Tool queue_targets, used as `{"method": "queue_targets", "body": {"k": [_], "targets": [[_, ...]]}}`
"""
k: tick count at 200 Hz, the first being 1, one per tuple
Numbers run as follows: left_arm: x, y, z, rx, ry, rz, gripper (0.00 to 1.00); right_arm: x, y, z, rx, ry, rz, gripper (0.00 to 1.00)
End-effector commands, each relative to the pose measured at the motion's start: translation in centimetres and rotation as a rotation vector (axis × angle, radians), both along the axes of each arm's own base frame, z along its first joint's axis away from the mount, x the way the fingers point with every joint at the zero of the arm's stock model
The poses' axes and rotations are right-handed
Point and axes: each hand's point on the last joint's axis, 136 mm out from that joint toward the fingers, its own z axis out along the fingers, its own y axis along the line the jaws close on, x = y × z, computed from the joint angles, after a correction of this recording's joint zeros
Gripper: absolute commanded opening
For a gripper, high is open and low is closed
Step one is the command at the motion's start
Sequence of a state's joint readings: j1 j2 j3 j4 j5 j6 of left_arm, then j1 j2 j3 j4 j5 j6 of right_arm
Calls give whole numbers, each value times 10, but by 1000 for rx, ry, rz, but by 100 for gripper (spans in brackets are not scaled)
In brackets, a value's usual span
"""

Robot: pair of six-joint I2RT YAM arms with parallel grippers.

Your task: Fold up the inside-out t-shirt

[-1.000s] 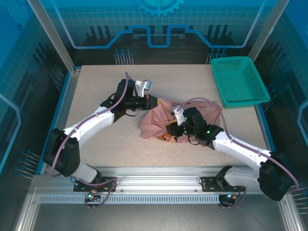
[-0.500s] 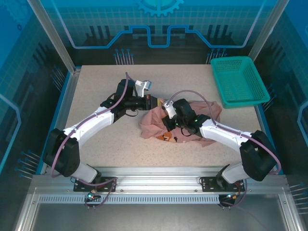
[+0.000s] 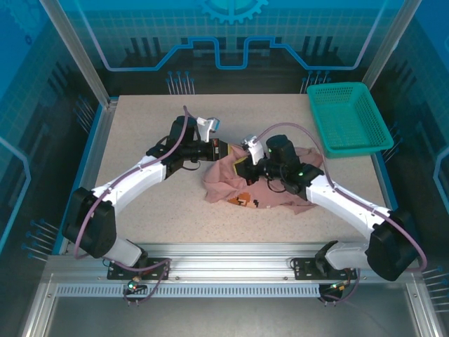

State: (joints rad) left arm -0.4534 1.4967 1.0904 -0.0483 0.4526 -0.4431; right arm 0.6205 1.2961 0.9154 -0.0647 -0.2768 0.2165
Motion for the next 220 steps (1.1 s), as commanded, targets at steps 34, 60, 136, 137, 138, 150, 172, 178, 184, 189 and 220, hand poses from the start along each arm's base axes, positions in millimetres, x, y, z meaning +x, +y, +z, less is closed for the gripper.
{"method": "queue_targets", "body": {"k": [34, 60, 136, 137, 138, 150, 172, 178, 184, 189, 220], "targets": [[0, 0, 22, -22, -50, -11, 0, 25, -48, -72, -270, 177, -330, 38], [-3, -1, 27, -37, -53, -18, 0, 25, -60, -92, -343, 206, -405, 43], [1, 12, 25, 4, -66, 48, 0, 28, -65, -81, -271, 206, -400, 0], [1, 12, 25, 5, -64, 52, 0, 28, -65, -80, -265, 203, -395, 0], [1, 13, 25, 6, -65, 55, 0, 27, -65, -79, -258, 202, -390, 0], [7, 24, 18, 27, -55, 111, 0, 18, -63, -61, -174, 169, -325, 0], [20, 47, -3, 91, -17, 222, 0, -1, -59, -27, 33, 132, -188, 0], [22, 51, -9, 114, -7, 236, 0, -7, -58, -20, 82, 124, -151, 0], [24, 53, -16, 136, 4, 243, 0, -11, -57, -14, 125, 121, -121, 0], [25, 54, -20, 151, 11, 243, 0, -15, -57, -10, 154, 118, -98, 0], [30, 57, -41, 206, 50, 253, 3, -25, -52, 2, 260, 98, -7, 0]]}}
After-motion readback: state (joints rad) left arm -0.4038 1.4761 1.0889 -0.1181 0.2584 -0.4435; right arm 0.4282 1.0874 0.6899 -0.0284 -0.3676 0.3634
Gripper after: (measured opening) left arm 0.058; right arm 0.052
